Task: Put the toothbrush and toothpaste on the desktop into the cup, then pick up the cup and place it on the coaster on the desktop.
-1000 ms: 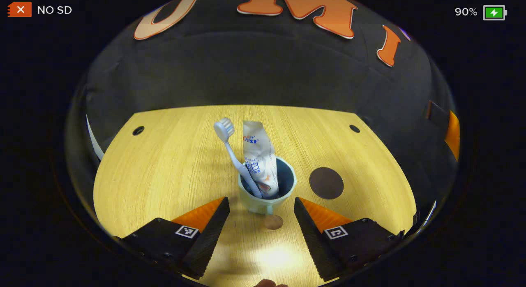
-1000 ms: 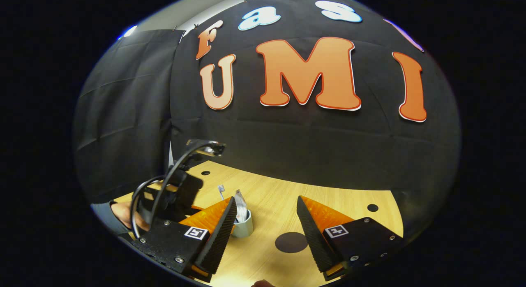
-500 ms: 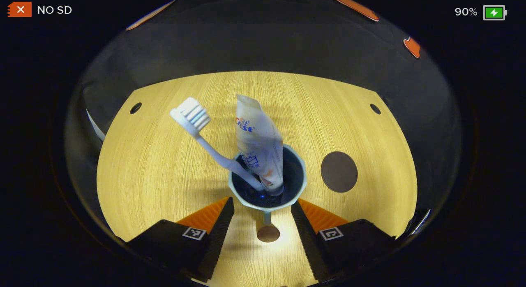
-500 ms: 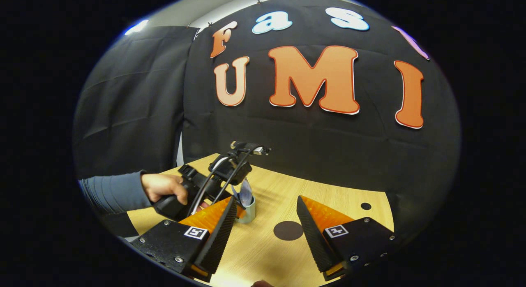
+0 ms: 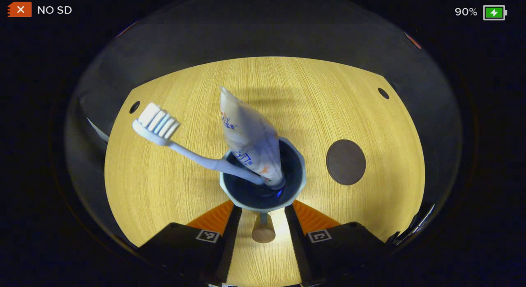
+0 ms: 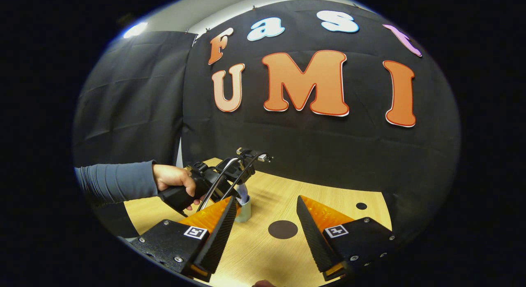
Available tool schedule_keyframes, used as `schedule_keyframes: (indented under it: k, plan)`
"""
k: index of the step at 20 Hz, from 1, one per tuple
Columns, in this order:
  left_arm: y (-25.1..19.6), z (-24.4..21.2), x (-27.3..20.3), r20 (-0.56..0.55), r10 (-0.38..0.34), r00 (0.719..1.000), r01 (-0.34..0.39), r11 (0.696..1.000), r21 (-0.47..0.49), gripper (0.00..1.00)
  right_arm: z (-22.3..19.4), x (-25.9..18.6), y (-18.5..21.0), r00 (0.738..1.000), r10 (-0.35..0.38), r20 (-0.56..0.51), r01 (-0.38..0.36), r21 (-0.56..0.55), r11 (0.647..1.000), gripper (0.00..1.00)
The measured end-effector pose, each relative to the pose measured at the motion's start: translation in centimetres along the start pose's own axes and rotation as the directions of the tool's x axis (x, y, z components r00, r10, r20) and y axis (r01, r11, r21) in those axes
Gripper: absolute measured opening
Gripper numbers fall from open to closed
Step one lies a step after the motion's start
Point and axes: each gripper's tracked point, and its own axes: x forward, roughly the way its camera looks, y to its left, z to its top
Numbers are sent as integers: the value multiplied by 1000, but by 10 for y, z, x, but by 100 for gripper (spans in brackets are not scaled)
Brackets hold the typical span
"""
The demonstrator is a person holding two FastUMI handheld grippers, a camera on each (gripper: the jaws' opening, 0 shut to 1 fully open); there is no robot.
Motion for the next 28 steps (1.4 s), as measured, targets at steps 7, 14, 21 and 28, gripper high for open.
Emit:
schedule_keyframes:
  k: [7, 14, 21, 28]
  plan:
    - [-1, 1, -12, -15, 7, 1000, -7, 1000, 1, 23, -5, -4, -8, 1000, -9, 10, 9, 34, 999, 88]
    - [-1, 5, -10, 42, 42, 998, -41, 999, -21, 19, -8, -7, -12, 1000, -26, -1, 26, 46, 999, 88]
    - [-1, 13, -8, 98, 1, 995, -4, 1000, 26, 19, -7, -17, -24, 998, -69, -6, 69, 51, 996, 88]
    - [-1, 13, -7, 109, -57, 992, 45, 993, 110, 19, -2, -45, -45, 991, -131, 9, 130, 49, 990, 88]
